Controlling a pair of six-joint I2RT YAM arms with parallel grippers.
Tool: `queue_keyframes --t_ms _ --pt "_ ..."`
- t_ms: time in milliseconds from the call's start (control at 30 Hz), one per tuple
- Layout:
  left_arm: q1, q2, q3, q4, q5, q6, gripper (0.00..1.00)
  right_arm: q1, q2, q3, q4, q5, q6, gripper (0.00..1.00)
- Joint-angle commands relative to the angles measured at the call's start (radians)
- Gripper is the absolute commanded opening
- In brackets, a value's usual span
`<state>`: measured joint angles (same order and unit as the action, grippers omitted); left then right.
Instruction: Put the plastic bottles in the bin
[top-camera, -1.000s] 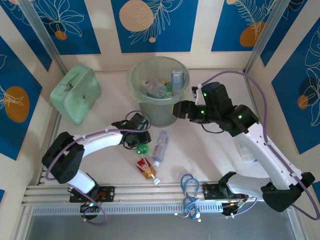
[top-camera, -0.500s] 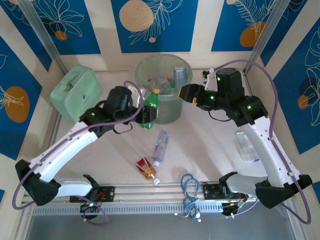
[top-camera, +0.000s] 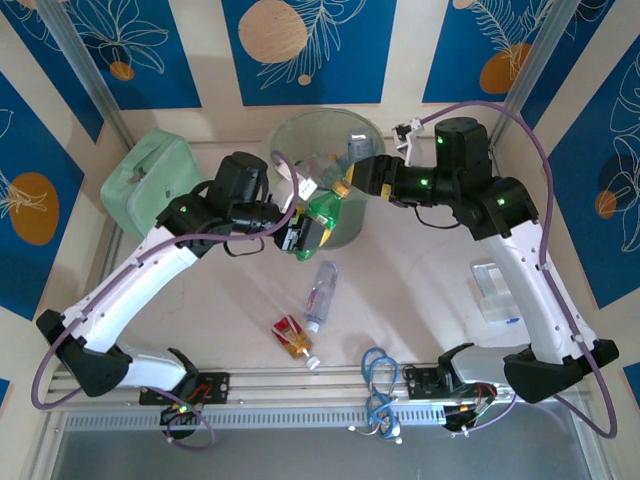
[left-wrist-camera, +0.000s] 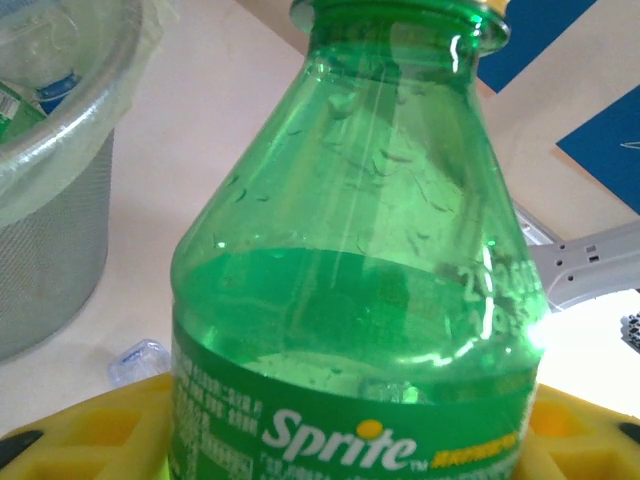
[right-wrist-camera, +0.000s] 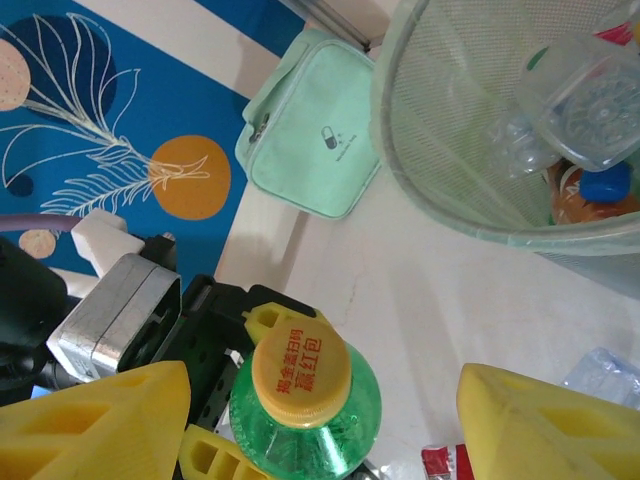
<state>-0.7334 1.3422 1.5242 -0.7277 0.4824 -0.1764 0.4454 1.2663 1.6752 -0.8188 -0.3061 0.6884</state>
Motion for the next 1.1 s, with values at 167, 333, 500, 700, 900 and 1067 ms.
queue_keyframes --t_ms 167,333,500,700,900,1067 --pt "0.005 -0.008 0.036 -0.036 0.065 0.053 0.37 0.079 0.021 0.005 0.0 -0.002 -0.015 0.7" --pt "0.006 -0.017 0.04 -0.046 0.049 0.066 0.37 0.108 0.041 0.019 -0.014 0.02 -0.026 0.66" --pt "0.006 -0.023 0.037 -0.041 0.048 0.072 0.35 0.131 0.047 0.015 -0.026 0.057 -0.033 0.61" --pt "0.009 -0.017 0.039 -0.039 0.033 0.068 0.35 0.145 0.046 0.015 -0.028 0.079 -0.039 0.48" --pt "0.015 -0.034 0.018 0.022 -0.018 0.025 0.7 0.161 0.032 0.023 -0.022 0.138 -0.044 0.32" --pt "0.017 -0.099 -0.077 0.161 -0.157 -0.057 1.0 0.154 0.046 0.071 0.004 0.179 -0.027 0.29"
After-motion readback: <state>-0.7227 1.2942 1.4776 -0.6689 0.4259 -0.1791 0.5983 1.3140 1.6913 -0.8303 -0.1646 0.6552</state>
